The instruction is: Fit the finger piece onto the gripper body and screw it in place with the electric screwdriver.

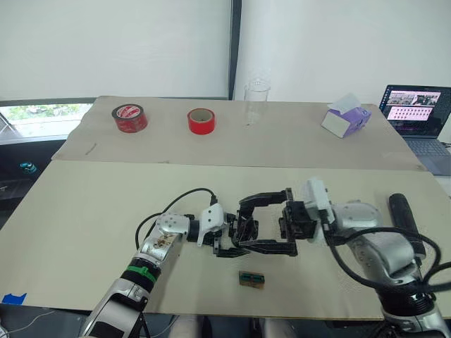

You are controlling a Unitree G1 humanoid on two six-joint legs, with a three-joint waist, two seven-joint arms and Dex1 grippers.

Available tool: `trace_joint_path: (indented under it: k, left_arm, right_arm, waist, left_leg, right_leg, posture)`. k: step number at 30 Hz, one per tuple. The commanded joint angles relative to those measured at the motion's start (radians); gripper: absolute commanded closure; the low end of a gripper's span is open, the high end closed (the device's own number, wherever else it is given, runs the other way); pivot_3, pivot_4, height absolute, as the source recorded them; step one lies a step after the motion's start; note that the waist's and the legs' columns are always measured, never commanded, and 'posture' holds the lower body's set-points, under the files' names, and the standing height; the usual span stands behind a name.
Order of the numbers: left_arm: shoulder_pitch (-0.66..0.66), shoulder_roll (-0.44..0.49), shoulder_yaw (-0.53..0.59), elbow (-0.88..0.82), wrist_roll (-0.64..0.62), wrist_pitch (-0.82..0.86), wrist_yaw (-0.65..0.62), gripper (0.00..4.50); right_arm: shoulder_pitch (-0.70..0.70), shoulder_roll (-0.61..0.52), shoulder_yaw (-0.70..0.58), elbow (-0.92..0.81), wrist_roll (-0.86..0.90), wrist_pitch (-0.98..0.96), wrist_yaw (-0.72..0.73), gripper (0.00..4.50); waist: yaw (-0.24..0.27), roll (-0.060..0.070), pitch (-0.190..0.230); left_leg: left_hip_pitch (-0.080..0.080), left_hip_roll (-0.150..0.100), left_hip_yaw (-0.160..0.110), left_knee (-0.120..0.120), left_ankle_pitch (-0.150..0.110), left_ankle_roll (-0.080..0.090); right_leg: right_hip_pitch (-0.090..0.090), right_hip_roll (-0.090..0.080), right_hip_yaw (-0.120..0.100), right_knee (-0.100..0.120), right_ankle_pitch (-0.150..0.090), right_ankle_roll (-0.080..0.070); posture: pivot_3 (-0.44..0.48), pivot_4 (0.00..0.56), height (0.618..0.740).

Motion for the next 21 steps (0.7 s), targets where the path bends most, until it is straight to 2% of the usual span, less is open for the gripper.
trace_joint_path:
  k: [1,4,7,9,11,15,19,21]
  left_arm:
    - [0.037,0.053,0.037,-0.007,-0.012,-0.007,-0.006,0.01]
    - [0.084,0.108,0.105,-0.103,-0.116,0.027,-0.061,0.01]
    - [0.138,0.176,0.191,-0.211,-0.210,0.058,-0.089,0.01]
    - [0.178,0.226,0.243,-0.284,-0.270,0.089,-0.110,0.01]
    - [0.202,0.258,0.294,-0.350,-0.326,0.131,-0.101,0.01]
    - [0.193,0.333,0.350,-0.464,-0.438,0.284,-0.116,0.01]
    - [0.122,0.369,0.374,-0.545,-0.523,0.399,-0.105,0.01]
    - [0.092,0.375,0.367,-0.567,-0.524,0.410,-0.109,0.01]
  right_arm:
    - [0.021,-0.046,-0.120,-0.074,0.075,0.031,-0.045,0.00]
    - [0.104,-0.092,-0.263,-0.101,0.074,0.033,-0.119,0.00]
    - [0.257,-0.118,-0.435,-0.109,0.017,-0.012,-0.165,0.00]
    - [0.365,-0.078,-0.581,-0.118,0.013,-0.024,-0.240,0.00]
    - [0.497,-0.041,-0.700,-0.110,-0.035,-0.082,-0.249,0.00]
    - [0.730,0.072,-0.892,-0.092,-0.014,-0.142,-0.256,0.00]
    - [0.898,0.192,-1.016,-0.072,-0.014,-0.229,-0.281,0.00]
    - [0.970,0.260,-1.038,-0.064,-0.023,-0.273,-0.292,0.00]
  waist:
    - [-0.001,0.000,0.000]
    - [-0.007,-0.001,0.000]
    - [-0.003,-0.001,0.001]
    - [0.005,0.000,0.002]
    - [0.016,0.000,0.002]
    - [0.030,0.002,0.003]
    - [0.025,0.005,0.004]
    - [0.023,0.005,0.004]
  left_leg:
    - [0.000,0.000,0.000,0.000,0.000,0.000]
    - [0.000,0.001,0.000,-0.003,0.000,0.000]
    - [-0.001,0.001,0.000,-0.006,0.001,-0.002]
    - [-0.001,0.001,0.000,-0.007,0.002,-0.003]
    - [-0.003,0.000,-0.001,-0.007,0.002,-0.003]
    - [-0.002,-0.001,-0.001,-0.006,0.000,-0.001]
    - [0.000,-0.001,-0.001,-0.006,0.000,-0.002]
    - [0.001,-0.001,-0.001,-0.006,-0.003,-0.010]
  right_leg:
    - [0.000,0.000,0.000,0.000,0.000,0.000]
    - [-0.001,0.000,0.000,0.000,0.000,-0.002]
    - [-0.003,0.001,0.000,-0.001,0.000,-0.003]
    - [-0.003,0.002,0.000,0.000,-0.001,-0.003]
    - [-0.003,0.001,-0.001,-0.001,-0.002,-0.002]
    - [-0.001,0.000,-0.001,-0.002,-0.007,0.007]
    - [0.000,0.000,0.003,-0.001,-0.007,0.007]
    - [0.000,0.000,0.003,-0.001,-0.011,0.002]
  posture:
    - [0.000,0.150,0.740]
    - [0.000,0.150,0.740]
    - [0.000,0.150,0.740]
    - [0.000,0.150,0.740]
    - [0.000,0.150,0.740]
    - [0.000,0.150,0.740]
    - [0.000,0.150,0.740]
    - [0.000,0.150,0.740]
